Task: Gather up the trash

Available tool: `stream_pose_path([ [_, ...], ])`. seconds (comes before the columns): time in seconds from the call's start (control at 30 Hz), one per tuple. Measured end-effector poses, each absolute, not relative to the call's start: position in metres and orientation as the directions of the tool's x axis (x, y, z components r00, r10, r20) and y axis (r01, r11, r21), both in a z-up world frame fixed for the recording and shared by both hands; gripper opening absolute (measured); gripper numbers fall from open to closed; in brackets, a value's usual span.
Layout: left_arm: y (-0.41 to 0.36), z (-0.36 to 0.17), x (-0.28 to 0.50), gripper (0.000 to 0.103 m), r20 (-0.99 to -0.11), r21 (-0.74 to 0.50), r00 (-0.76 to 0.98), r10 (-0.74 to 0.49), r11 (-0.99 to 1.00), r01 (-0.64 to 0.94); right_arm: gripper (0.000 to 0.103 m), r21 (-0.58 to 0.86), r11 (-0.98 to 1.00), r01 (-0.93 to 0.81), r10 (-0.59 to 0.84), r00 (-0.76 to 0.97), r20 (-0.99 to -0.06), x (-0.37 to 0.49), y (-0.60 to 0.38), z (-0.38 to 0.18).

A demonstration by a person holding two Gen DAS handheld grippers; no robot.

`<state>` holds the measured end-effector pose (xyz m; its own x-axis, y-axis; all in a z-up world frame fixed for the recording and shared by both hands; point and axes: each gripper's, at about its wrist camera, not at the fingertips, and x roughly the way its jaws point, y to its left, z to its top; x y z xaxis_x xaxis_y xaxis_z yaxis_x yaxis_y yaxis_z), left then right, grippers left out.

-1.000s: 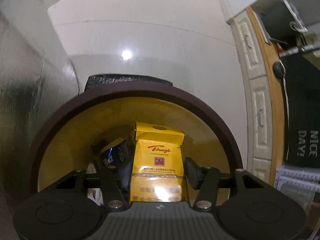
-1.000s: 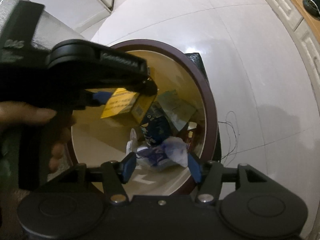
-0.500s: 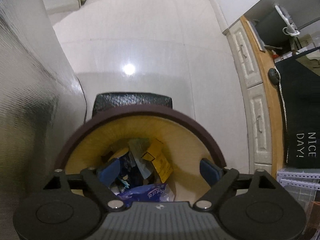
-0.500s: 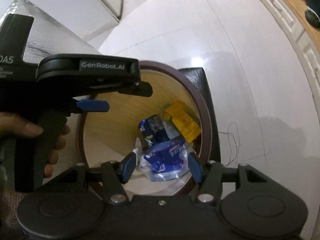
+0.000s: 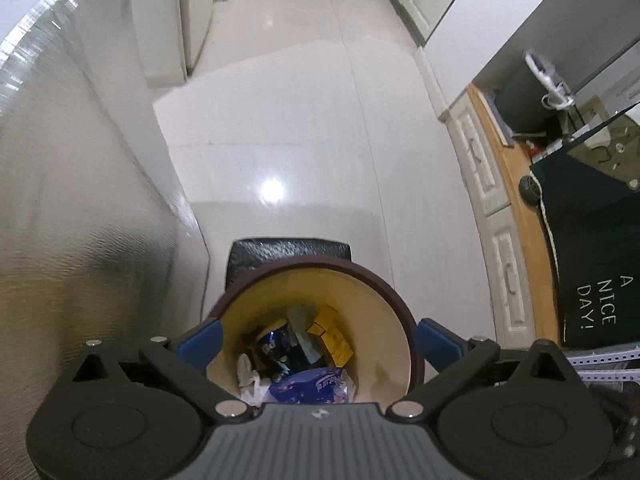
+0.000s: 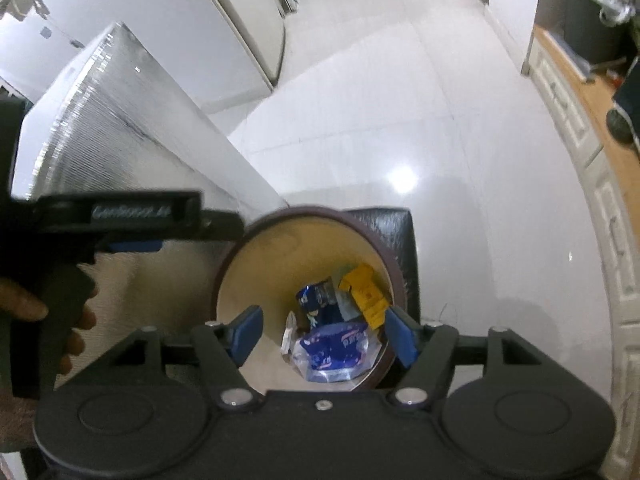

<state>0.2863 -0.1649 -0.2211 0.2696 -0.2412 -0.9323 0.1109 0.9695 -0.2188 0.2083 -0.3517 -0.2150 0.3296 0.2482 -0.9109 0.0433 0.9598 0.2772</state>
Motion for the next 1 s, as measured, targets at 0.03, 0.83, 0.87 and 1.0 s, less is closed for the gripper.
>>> stream_pose_path([
  [0.03,-0.162,-0.211,0.281,0.103,-0.928,-0.218,0.284,-0.241,0.97,0.112,0.073,0.268,0.963,0.037,0.24,0.343,-0.908,0.207,-0.352,-0.205],
  [0.83,-0.109,-0.035,0.163,0.103,-0.797,-0.102,0.591,-0.124,0.992,0.07,0.103,0.177,0.979,-0.098,0.2,0.613,-0.764,0.145,-0.351,-0.038],
  [0.87,-0.107,-0.032,0.158,0.103,-0.794,-0.101,0.594,-0.127,0.992,0.077,0.103,0.173,0.98,-0.094,0.194,0.622,-0.759,0.14,-0.35,-0.034],
  [1.0,-0.1,-0.025,0.139,0.103,-0.782,-0.101,0.608,-0.139,0.99,0.097,0.103,0.168,0.983,-0.071,0.173,0.661,-0.731,0.12,-0.347,-0.021],
])
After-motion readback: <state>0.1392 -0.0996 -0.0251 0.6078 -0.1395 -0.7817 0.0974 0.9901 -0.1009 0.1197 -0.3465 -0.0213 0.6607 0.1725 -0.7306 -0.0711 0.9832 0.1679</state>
